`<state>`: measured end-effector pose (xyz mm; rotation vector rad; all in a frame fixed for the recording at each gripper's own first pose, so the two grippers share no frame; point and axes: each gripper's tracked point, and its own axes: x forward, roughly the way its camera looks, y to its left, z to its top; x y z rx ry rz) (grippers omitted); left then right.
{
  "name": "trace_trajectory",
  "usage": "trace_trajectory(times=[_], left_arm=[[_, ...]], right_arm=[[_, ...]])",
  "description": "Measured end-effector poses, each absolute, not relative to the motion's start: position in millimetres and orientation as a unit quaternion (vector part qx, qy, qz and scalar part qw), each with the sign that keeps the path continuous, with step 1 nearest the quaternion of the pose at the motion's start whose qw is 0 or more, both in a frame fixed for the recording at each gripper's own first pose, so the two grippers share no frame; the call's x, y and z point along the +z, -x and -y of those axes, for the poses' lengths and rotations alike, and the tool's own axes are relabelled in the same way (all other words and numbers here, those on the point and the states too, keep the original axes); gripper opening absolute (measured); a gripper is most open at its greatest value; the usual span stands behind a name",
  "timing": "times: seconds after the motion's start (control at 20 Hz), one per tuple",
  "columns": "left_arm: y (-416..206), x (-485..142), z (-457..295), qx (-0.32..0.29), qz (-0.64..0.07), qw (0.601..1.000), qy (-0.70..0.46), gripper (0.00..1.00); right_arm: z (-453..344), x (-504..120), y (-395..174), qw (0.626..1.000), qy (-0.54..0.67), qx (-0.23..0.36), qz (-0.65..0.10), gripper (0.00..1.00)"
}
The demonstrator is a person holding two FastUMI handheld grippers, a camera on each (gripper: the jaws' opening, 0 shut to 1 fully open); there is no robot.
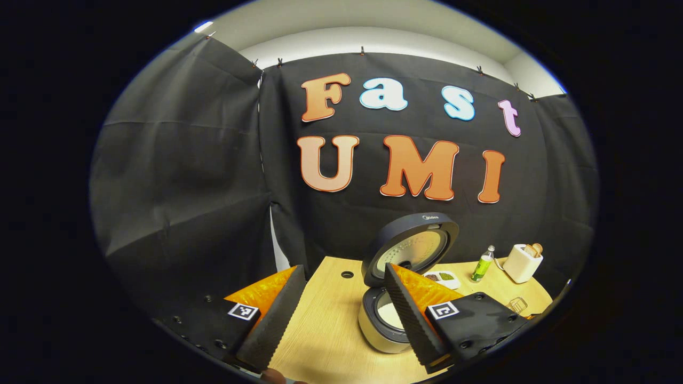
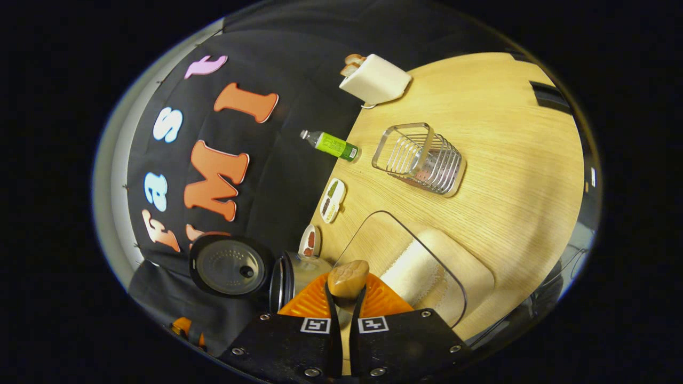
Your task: Close the left gripper, press the button to open the rice cooker; take a wooden spoon from the chopstick holder with the right hand, scoop a spoonful of rice and pour it into the rice cooker, then put the wooden spoon back into the chopstick holder.
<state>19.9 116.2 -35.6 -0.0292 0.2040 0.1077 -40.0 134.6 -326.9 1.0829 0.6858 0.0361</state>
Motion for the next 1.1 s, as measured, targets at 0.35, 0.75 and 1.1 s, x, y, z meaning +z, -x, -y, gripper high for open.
trace_trajectory(times=[0.35,0.75,1.1], left_arm=[[-24.2,-30.2,-111.7,0.046,-0.096,0.994,0.009,0.97],[-30.1,-25.6,-109.7,0.044,-0.088,0.995,0.006,0.97],[-38.8,-23.4,-106.3,0.046,-0.084,0.995,0.017,0.97]], right_arm=[[-115.6,-313.2,36.3,0.749,-0.595,-0.002,-0.291,0.04],[-114.6,-261.3,14.1,0.724,-0.638,0.011,-0.262,0.05],[-129.8,-208.5,-6.2,0.716,-0.649,0.034,-0.255,0.04]])
